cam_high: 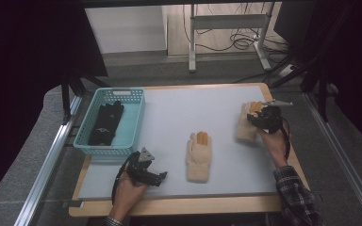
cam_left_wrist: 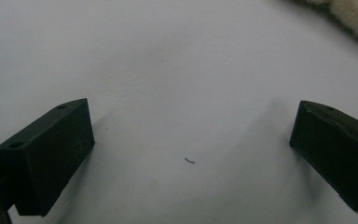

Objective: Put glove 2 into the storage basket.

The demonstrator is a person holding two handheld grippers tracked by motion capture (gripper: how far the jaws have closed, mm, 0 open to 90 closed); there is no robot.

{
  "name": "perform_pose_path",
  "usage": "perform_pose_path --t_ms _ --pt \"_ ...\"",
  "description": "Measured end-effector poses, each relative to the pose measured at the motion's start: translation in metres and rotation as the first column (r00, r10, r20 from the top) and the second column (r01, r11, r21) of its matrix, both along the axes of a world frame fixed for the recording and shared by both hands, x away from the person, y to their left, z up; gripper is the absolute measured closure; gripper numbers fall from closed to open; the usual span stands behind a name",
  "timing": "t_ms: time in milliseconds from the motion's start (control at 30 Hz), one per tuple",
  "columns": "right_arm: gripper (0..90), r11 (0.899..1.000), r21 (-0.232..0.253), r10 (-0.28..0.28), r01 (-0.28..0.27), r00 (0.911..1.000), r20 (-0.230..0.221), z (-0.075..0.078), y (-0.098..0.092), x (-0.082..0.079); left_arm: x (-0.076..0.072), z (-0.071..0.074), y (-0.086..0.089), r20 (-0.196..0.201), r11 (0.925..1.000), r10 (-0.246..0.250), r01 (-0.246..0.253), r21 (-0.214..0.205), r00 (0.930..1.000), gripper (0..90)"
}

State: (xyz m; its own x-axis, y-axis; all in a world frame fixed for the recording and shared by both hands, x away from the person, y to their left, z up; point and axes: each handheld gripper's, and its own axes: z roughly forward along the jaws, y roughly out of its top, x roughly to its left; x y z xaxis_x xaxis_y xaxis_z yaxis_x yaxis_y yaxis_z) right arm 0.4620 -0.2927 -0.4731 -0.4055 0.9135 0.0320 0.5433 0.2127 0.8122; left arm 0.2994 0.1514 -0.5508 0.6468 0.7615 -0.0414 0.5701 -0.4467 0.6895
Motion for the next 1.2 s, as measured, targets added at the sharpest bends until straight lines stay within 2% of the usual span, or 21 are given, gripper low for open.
perform_pose_path --t_ms 200,333,467,700,800,967,1200 --pt "57.3 0.997 0.047 0.063 -0.064 0.998 0.009 0.007 0.019 -0.024 0.0 0.0 0.0 0.0 1.0 0.002 -0.002 -0.002 1.0 0.0" --pt "57.3 0.994 0.034 0.108 -0.109 0.9939 0.022 0.01 0.033 -0.038 0.0 0.0 0.0 0.0 1.0 0.003 -0.003 -0.002 1.0 0.0" --pt "57.3 0.987 0.061 0.146 -0.148 0.9889 0.026 0.017 0.048 -0.053 0.0 0.0 0.0 0.0 1.0 0.003 -0.003 -0.002 1.0 0.0" --pt "57.3 0.967 0.111 0.229 -0.23 0.9731 0.03 0.025 0.078 -0.085 0.0 0.0 0.0 0.004 1.0 0.0 0.0 0.0 1.0 0.0" --pt "57.3 0.959 0.117 0.259 -0.259 0.9658 0.015 0.023 0.095 -0.097 0.0 0.0 0.0 0.004 1.0 -0.002 0.002 0.002 1.0 0.0" --pt "57.3 0.953 0.115 0.284 -0.282 0.9589 -0.002 0.017 0.12 -0.115 0.0 0.0 0.0 0.005 1.0 0.0 0.0 0.0 1.0 0.0" --pt "57.3 0.952 0.092 0.295 -0.292 0.9555 -0.013 0.001 0.148 -0.131 0.0 0.0 0.0 0.005 1.0 0.0 0.0 0.0 1.0 0.0"
